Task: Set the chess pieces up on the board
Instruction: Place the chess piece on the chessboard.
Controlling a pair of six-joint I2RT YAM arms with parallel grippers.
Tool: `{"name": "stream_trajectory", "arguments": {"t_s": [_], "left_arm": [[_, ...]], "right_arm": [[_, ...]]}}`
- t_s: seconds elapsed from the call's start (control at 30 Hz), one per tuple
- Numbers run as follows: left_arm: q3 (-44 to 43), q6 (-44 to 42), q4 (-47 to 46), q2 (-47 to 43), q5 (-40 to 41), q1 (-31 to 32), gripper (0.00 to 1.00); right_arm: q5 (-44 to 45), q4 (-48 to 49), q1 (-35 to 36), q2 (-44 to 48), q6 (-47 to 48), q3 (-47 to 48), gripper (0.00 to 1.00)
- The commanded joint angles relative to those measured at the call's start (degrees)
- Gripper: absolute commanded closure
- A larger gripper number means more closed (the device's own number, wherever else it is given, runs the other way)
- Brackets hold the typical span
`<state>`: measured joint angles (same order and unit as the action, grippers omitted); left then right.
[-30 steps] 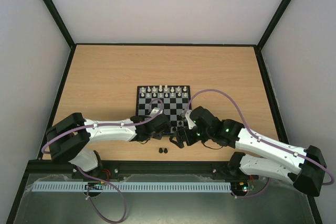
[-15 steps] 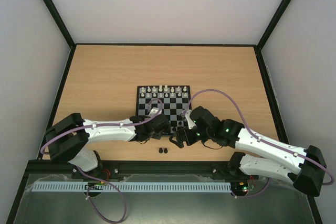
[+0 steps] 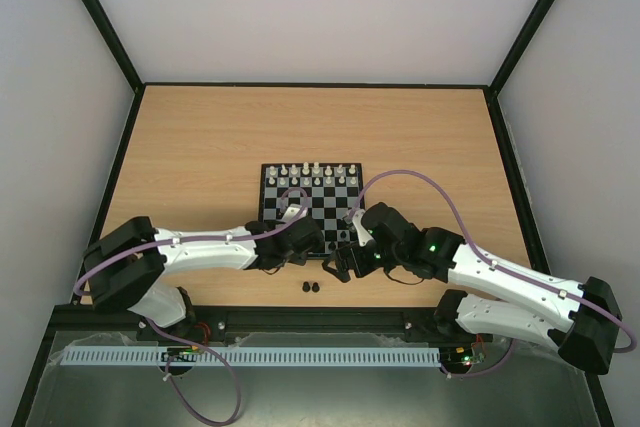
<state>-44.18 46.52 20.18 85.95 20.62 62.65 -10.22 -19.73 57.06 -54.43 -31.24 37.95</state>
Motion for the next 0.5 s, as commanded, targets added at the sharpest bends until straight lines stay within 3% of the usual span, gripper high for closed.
{"name": "stream_trajectory", "arguments": {"t_s": [0.0, 0.2, 0.47], "left_arm": [[-0.01, 0.15, 1.45, -2.18, 0.92, -0.23, 0.73], [-2.68, 0.02, 3.49, -4.70, 1.35, 1.09, 0.69], [-4.52, -1.70, 4.84, -13.11, 0.30, 3.27, 0.40]], "right_arm": [[-0.77, 0.08, -0.08, -0.28, 0.66, -0.72, 0.04], [-0.70, 0.04, -0.09, -0.39, 0.66, -0.60, 0.04], [-0.58, -0.64, -0.08, -0.42, 0.66, -0.16, 0.00]]}}
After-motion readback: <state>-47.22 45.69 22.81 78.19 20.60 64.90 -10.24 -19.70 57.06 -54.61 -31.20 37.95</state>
